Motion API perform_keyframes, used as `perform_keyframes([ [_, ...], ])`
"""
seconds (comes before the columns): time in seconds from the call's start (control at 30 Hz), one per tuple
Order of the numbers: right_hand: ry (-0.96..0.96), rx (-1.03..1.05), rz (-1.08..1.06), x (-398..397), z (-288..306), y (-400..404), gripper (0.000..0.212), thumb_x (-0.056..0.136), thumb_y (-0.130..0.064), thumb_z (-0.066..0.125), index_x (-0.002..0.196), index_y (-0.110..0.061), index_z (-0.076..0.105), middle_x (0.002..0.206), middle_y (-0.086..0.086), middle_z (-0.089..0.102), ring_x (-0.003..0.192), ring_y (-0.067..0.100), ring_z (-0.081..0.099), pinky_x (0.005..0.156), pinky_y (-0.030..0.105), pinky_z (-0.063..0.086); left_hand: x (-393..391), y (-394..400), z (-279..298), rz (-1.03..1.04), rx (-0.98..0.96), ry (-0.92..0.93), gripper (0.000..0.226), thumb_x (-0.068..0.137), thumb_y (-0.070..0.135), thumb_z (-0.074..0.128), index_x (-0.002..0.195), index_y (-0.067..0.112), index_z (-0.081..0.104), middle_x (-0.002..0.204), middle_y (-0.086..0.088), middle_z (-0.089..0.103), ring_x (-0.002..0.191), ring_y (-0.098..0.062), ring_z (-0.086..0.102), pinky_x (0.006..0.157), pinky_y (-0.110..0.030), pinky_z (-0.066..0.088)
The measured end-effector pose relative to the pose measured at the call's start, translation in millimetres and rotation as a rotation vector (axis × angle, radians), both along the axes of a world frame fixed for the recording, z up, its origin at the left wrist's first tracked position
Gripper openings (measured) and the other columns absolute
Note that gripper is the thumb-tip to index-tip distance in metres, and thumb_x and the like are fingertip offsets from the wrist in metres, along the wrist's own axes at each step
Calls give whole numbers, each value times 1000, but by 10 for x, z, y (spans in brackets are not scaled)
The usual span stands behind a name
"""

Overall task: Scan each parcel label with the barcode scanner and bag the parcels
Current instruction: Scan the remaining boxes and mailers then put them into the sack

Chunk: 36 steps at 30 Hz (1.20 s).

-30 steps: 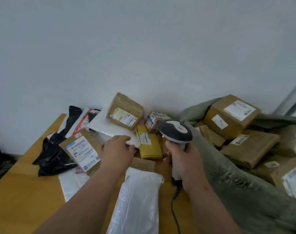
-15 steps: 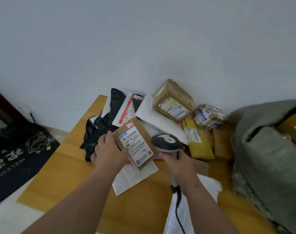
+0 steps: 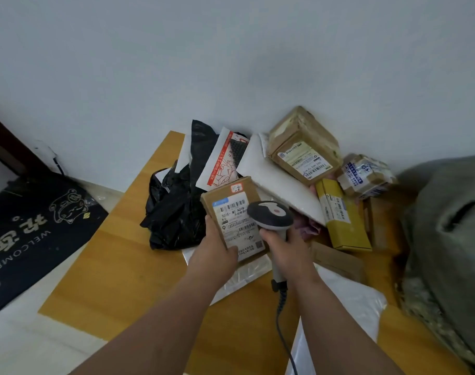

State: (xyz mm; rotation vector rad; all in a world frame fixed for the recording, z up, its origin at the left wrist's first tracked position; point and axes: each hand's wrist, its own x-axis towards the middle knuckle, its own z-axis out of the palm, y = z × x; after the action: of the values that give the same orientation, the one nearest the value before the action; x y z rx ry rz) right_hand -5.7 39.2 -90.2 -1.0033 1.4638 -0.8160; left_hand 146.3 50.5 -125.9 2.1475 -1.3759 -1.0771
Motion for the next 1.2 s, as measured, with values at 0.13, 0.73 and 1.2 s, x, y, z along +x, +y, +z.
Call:
perform_keyframes([
  [0.13,-93,-20,-137,-52,-39,96,23,90,-24,70,93,-44,58,98,-25,63,97,-3,60,83,22,49,-95,23,121,-89,-152,-138,54,92,30,56,139,26,30,121,3,59,103,-18,61,82,-44,56],
  [0.73,-362,-14,-442,-1232,341,617,28,93,-25,66,116,-39,59,117,-5,68,111,19,63,96,42,54,-1183,291,900,-151,-315,237,71,87,37,70,146,47,30,139,9,19,111,-17,50,97,-36,52],
  [1.2,-251,47,-370,-1952,612,911,81,51,-61,71,117,-16,62,92,13,68,79,27,64,70,37,53,-1691,480,1005,53,-390,319,70,83,33,75,143,30,39,140,-1,27,113,-20,48,106,-43,44],
])
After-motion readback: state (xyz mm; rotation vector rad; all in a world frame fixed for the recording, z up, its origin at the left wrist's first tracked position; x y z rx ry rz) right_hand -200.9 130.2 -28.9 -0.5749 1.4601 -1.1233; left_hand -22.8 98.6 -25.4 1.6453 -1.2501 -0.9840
